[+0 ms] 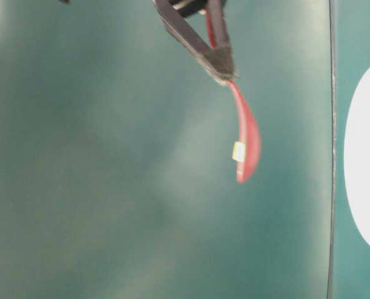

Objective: Scoop the yellow hexagonal prism block from the bowl with a spoon using the right arm.

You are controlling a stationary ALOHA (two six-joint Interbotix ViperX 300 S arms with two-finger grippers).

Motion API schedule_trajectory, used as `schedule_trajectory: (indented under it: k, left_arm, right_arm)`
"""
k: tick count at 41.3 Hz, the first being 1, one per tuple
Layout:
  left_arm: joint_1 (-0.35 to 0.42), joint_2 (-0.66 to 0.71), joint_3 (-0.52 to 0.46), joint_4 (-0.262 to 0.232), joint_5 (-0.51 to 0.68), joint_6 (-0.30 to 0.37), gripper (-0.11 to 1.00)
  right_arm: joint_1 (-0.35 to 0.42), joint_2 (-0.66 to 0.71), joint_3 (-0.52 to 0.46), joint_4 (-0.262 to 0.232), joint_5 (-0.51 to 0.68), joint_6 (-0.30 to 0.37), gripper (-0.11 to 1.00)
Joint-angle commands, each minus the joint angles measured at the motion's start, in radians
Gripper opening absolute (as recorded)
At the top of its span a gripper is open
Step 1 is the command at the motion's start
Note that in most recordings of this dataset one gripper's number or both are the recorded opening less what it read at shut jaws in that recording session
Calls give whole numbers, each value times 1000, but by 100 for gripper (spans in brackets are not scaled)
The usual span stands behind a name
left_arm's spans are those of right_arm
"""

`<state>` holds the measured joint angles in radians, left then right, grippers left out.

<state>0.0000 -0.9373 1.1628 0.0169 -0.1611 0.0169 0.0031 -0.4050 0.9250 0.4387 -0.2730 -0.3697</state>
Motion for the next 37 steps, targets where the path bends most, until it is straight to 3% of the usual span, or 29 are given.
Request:
schedule_trajectory:
  k: [1,37]
  left_arm:
    - [2,3,-18,3,-6,0,5]
    - [2,0,-18,3,-5,0,5]
  right_arm:
    - [6,-37,-2,-8,-25,-2,24]
    - [6,-41,-9,-9,-21,3,24]
